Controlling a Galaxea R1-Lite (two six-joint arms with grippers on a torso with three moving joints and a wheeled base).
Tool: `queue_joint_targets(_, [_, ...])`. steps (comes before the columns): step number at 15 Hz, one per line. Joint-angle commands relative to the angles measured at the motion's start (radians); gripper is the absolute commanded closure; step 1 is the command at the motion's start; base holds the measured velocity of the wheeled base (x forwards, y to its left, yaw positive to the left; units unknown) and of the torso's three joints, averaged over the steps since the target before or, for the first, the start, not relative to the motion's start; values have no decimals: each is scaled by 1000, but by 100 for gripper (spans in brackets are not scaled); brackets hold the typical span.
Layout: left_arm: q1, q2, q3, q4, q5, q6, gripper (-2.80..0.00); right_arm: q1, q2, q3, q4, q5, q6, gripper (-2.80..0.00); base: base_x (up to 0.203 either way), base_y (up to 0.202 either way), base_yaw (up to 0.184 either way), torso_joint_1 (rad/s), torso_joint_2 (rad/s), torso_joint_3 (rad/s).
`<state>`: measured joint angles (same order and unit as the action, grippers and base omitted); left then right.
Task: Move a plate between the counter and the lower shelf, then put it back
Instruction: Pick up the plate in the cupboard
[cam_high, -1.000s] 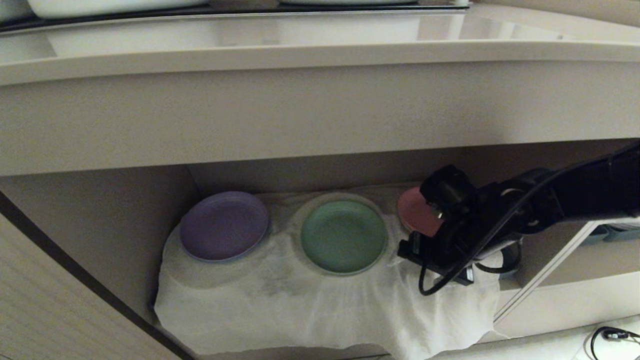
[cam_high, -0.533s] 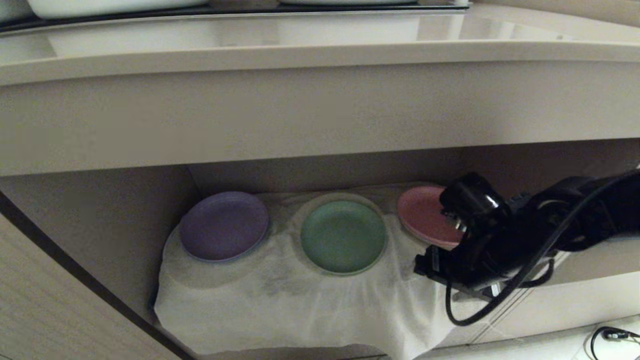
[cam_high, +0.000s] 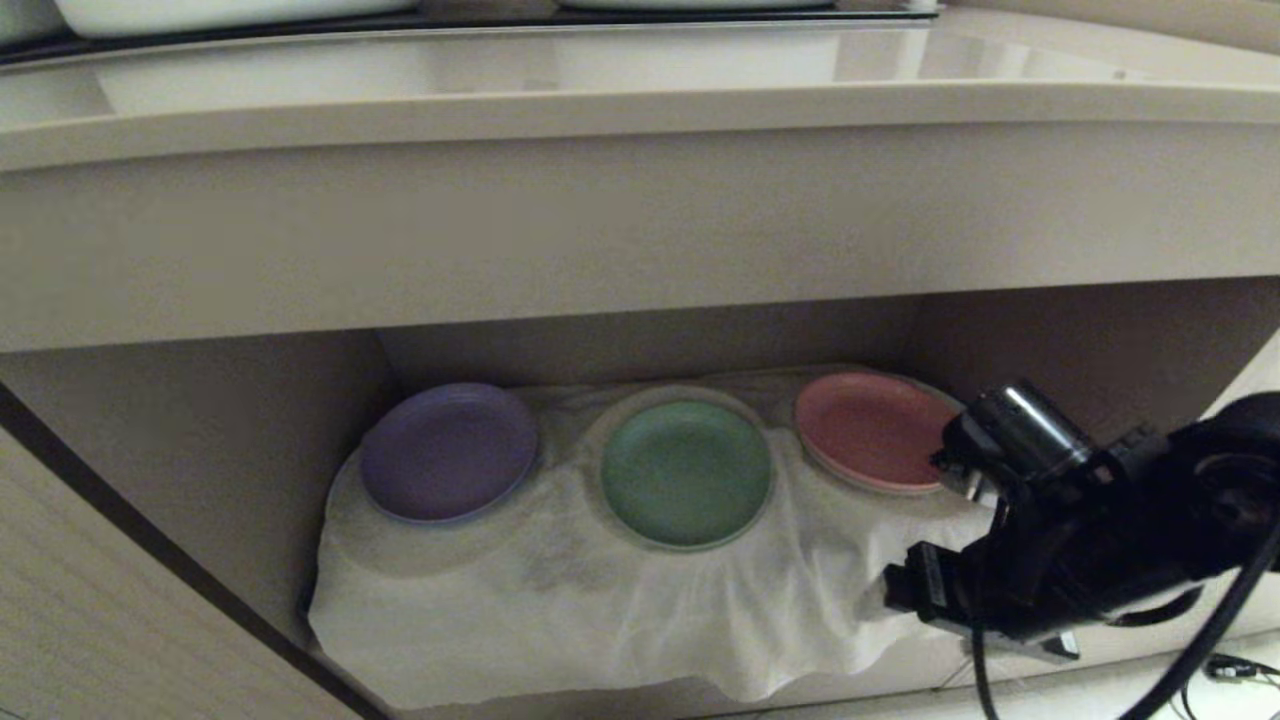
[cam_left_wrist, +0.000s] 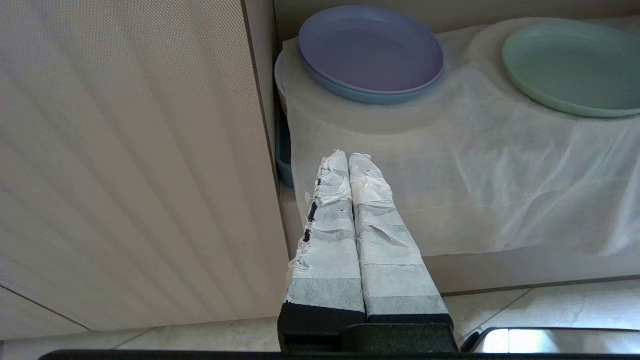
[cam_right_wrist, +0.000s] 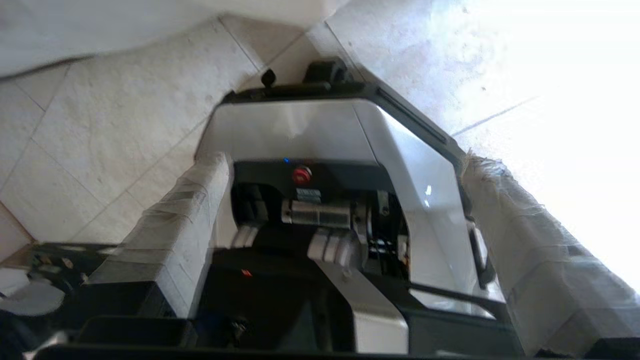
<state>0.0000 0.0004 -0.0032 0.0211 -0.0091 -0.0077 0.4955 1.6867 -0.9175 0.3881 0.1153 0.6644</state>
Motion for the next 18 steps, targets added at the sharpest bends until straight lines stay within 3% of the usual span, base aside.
queue_joint_targets(1, [0, 0, 0, 0, 0, -1, 0, 0, -56, 37, 3, 1, 4, 0, 0, 0, 0, 0, 0, 0])
queue_joint_targets(8, [0, 0, 0, 0, 0, -1, 0, -3, -205, 149, 83, -29, 4, 0, 0, 0, 0, 0, 0, 0])
queue_joint_targets(11, [0, 0, 0, 0, 0, -1, 0, -32, -295, 238, 82, -87, -25, 0, 0, 0, 0, 0, 0, 0])
queue_joint_targets(14, [0, 0, 0, 0, 0, -1, 0, -145, -385, 289, 78, -101, -111, 0, 0, 0, 0, 0, 0, 0])
queue_joint_targets(18, [0, 0, 0, 0, 0, 0, 0, -325, -513, 358, 68, -100, -329, 0, 0, 0, 0, 0, 0, 0])
